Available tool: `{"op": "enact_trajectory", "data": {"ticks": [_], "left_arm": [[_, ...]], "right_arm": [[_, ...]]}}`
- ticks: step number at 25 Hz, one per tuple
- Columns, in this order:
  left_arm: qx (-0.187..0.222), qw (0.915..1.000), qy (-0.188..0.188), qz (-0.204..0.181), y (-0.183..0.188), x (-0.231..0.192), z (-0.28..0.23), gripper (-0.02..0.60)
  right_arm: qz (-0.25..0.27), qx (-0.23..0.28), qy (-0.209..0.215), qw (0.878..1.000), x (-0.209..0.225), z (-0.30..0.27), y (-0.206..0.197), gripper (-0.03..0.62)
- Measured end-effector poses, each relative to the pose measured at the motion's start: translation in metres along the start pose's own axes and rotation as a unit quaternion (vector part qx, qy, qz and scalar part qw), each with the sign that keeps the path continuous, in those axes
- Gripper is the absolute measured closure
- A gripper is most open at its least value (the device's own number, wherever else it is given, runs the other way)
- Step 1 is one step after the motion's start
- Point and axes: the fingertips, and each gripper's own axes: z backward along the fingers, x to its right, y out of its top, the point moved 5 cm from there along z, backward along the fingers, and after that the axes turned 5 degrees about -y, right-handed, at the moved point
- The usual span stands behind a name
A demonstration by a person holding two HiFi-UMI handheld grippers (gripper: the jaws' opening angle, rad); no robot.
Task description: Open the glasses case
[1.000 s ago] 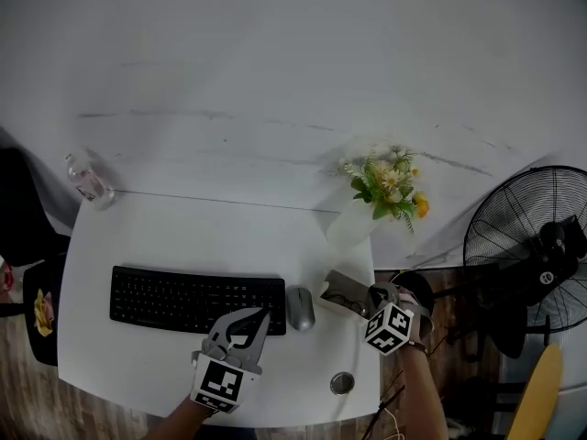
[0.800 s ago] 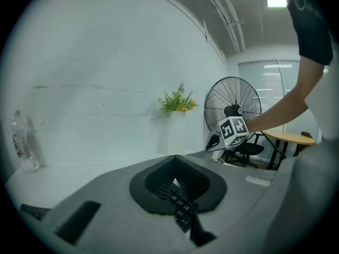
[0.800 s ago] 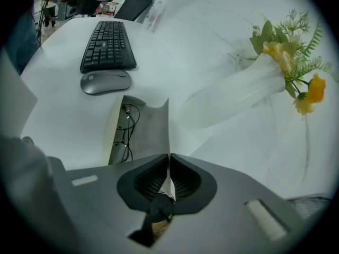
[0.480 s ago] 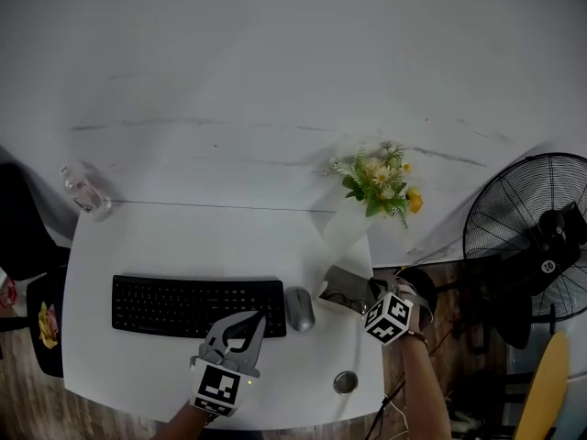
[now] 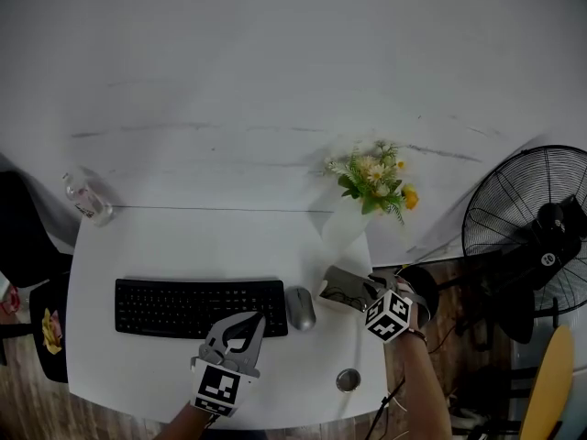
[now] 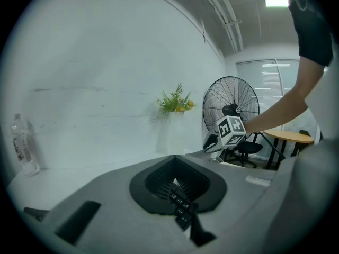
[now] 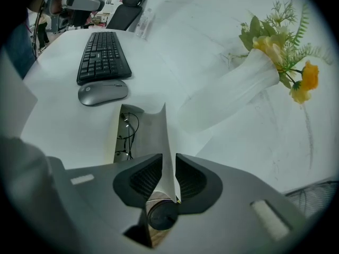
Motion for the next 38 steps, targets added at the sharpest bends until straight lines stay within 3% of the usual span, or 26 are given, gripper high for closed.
{"op": "enact_trajectory", "data": {"ticks": [7, 11, 15, 19, 26, 35, 38], "left_arm": [[0.005, 1.0000, -0.001, -0.006, 0.005, 0.001, 0.007, 0.574], [0.013, 0.9999, -0.001, -0.009, 0.010, 0.002, 0.011, 0.574], [0.023, 0.9996, -0.005, -0.017, 0.019, 0.005, 0.015, 0.574], [0.034, 0.9991, -0.009, -0.025, 0.028, 0.009, 0.020, 0.574], [0.057, 0.9973, -0.025, -0.039, 0.047, 0.024, 0.030, 0.574], [0.081, 0.9926, -0.058, -0.069, 0.068, 0.050, 0.044, 0.574], [0.085, 0.9912, -0.073, -0.069, 0.070, 0.060, 0.047, 0.574]], "right_arm": [[-0.024, 0.026, -0.022, 0.999, 0.005, 0.024, 0.009, 0.507], [-0.079, 0.066, -0.047, 0.994, 0.007, 0.052, 0.021, 0.520], [-0.156, 0.119, -0.080, 0.977, 0.007, 0.086, 0.034, 0.548], [-0.252, 0.180, -0.112, 0.944, 0.002, 0.125, 0.049, 0.574], [-0.408, 0.264, -0.154, 0.860, -0.023, 0.192, 0.063, 0.586], [-0.500, 0.304, -0.208, 0.784, -0.064, 0.253, 0.061, 0.586], [-0.515, 0.313, -0.224, 0.766, -0.073, 0.268, 0.060, 0.586]]}}
